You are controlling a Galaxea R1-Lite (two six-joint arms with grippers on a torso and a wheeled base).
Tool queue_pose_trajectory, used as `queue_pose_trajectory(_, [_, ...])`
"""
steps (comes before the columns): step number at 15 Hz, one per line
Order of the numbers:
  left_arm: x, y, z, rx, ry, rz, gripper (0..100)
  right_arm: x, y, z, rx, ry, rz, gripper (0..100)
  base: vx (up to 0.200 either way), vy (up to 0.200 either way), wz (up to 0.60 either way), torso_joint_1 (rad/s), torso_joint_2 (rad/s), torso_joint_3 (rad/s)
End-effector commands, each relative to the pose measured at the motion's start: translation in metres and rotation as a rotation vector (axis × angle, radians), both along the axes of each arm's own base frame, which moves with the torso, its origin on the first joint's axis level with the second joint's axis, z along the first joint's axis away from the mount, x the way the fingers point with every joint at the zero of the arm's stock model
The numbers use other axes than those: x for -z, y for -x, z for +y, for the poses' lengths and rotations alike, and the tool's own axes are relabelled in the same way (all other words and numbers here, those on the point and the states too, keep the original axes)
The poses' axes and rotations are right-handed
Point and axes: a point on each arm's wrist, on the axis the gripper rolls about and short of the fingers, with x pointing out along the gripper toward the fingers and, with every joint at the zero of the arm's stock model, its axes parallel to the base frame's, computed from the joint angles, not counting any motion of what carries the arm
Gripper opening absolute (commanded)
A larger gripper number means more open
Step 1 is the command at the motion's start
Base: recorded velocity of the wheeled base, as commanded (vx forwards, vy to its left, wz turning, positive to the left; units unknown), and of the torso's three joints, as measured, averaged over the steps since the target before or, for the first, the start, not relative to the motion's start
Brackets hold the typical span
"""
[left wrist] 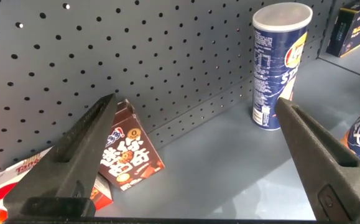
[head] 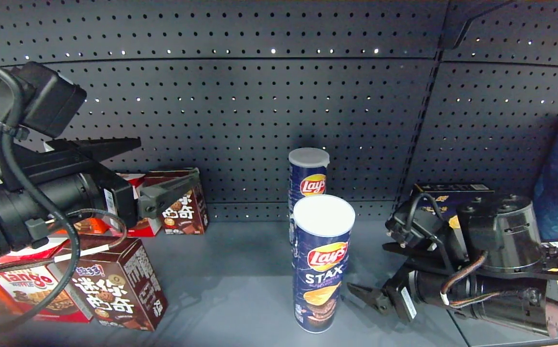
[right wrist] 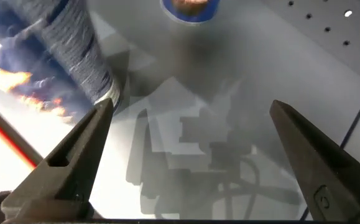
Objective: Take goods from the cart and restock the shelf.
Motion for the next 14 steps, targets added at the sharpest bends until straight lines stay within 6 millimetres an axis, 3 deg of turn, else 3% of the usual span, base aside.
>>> queue_pose_trajectory(1, [0.000, 0.000, 0.000, 0.000, 0.001, 0.001, 100, 0.001, -0.004, 0.003, 0.003, 0.002, 0.002, 100, 0.000, 0.000, 0.00, 0.000, 0.00, 0.000])
queue_pose_trajectory(14, [0.001, 0.000, 0.000, -0.003, 0.012, 0.011, 100, 0.002, -0.005, 0.011, -0.023, 0.003, 0.000, 100, 0.000, 0.000, 0.00, 0.000, 0.00, 0.000])
